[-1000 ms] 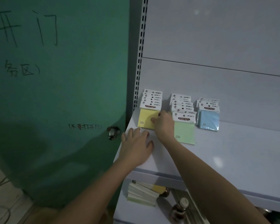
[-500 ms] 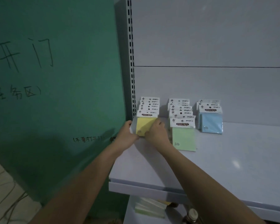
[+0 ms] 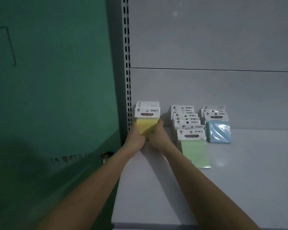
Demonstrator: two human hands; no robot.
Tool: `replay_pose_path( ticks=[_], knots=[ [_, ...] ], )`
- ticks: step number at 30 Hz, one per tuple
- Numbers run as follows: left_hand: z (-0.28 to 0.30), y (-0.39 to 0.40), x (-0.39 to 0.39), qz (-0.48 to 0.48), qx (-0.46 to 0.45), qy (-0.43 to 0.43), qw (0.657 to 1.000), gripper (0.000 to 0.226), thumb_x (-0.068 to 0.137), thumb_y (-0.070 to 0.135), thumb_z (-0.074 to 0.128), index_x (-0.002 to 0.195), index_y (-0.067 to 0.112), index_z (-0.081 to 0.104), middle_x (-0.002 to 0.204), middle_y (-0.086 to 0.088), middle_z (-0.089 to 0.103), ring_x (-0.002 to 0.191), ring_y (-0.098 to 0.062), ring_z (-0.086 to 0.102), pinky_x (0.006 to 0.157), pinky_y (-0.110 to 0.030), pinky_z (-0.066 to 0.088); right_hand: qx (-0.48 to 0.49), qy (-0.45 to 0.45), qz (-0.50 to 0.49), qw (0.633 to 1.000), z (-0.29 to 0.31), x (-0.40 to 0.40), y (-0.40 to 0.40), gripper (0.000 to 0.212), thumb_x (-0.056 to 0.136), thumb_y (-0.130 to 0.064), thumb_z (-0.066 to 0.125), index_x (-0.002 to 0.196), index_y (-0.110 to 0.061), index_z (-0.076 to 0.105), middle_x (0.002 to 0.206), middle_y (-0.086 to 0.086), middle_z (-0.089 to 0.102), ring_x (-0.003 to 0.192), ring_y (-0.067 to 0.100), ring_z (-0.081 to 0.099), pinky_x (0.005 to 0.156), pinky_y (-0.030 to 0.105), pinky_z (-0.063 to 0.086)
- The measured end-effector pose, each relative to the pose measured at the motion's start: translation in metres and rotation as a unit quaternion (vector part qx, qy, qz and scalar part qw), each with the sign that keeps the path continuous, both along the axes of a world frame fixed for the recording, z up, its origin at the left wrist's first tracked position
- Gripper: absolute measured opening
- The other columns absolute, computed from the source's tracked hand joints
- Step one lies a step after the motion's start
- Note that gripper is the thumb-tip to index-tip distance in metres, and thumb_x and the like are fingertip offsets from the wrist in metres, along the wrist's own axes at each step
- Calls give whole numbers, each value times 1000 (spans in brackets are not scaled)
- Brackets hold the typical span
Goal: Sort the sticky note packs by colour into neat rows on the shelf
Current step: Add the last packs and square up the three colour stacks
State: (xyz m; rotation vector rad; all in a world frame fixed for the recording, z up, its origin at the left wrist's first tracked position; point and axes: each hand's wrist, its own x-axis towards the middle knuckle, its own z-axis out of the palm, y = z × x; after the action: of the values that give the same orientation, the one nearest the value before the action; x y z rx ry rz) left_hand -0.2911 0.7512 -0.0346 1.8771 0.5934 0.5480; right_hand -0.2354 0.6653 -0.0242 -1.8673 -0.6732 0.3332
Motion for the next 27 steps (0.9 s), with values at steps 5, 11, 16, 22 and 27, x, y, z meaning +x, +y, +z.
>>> replay_pose_path(
  ticks=[5, 11, 16, 22, 27],
  knots=[
    [-7, 16, 16, -11, -49, -42, 998, 62, 81, 8, 57, 137, 30, 41, 123, 6, 60, 110, -13, 58, 93, -34, 49, 72, -15, 4, 997, -13, 7, 6, 66, 77, 12, 40, 139, -5, 25, 126, 1, 46, 120, 14, 46, 94, 24, 37],
    [-10, 19, 13, -43, -77, -74, 993, 50, 92, 15, 44, 141, 26, 39, 126, 3, 58, 114, -16, 53, 94, -30, 40, 87, 9, -13, 996, -18, 12, 14, 56, 87, 4, 39, 138, -16, 30, 126, -4, 52, 116, 7, 50, 93, 17, 41],
    [-15, 19, 15, -82, -59, -64, 993, 54, 93, 12, 43, 144, 29, 31, 132, 5, 53, 116, -14, 50, 98, -29, 38, 98, 19, -34, 994, -18, 15, 14, 59, 82, 8, 38, 136, -14, 32, 122, -3, 54, 113, 10, 51, 87, 18, 42],
    [-13, 17, 18, -78, -51, -74, 993, 56, 94, 12, 43, 145, 30, 26, 134, 6, 51, 116, -13, 50, 93, -26, 36, 83, 15, -37, 996, -17, 15, 15, 59, 80, 10, 40, 134, -12, 32, 108, -13, 54, 108, 10, 54, 88, 21, 45],
    [-13, 17, 16, -71, -55, -60, 994, 53, 93, 13, 43, 142, 30, 30, 127, 7, 55, 114, -16, 54, 98, -31, 41, 76, 23, -66, 995, -16, 10, 15, 59, 80, 8, 40, 135, -12, 31, 103, -12, 55, 103, 13, 54, 88, 26, 43]
  ],
)
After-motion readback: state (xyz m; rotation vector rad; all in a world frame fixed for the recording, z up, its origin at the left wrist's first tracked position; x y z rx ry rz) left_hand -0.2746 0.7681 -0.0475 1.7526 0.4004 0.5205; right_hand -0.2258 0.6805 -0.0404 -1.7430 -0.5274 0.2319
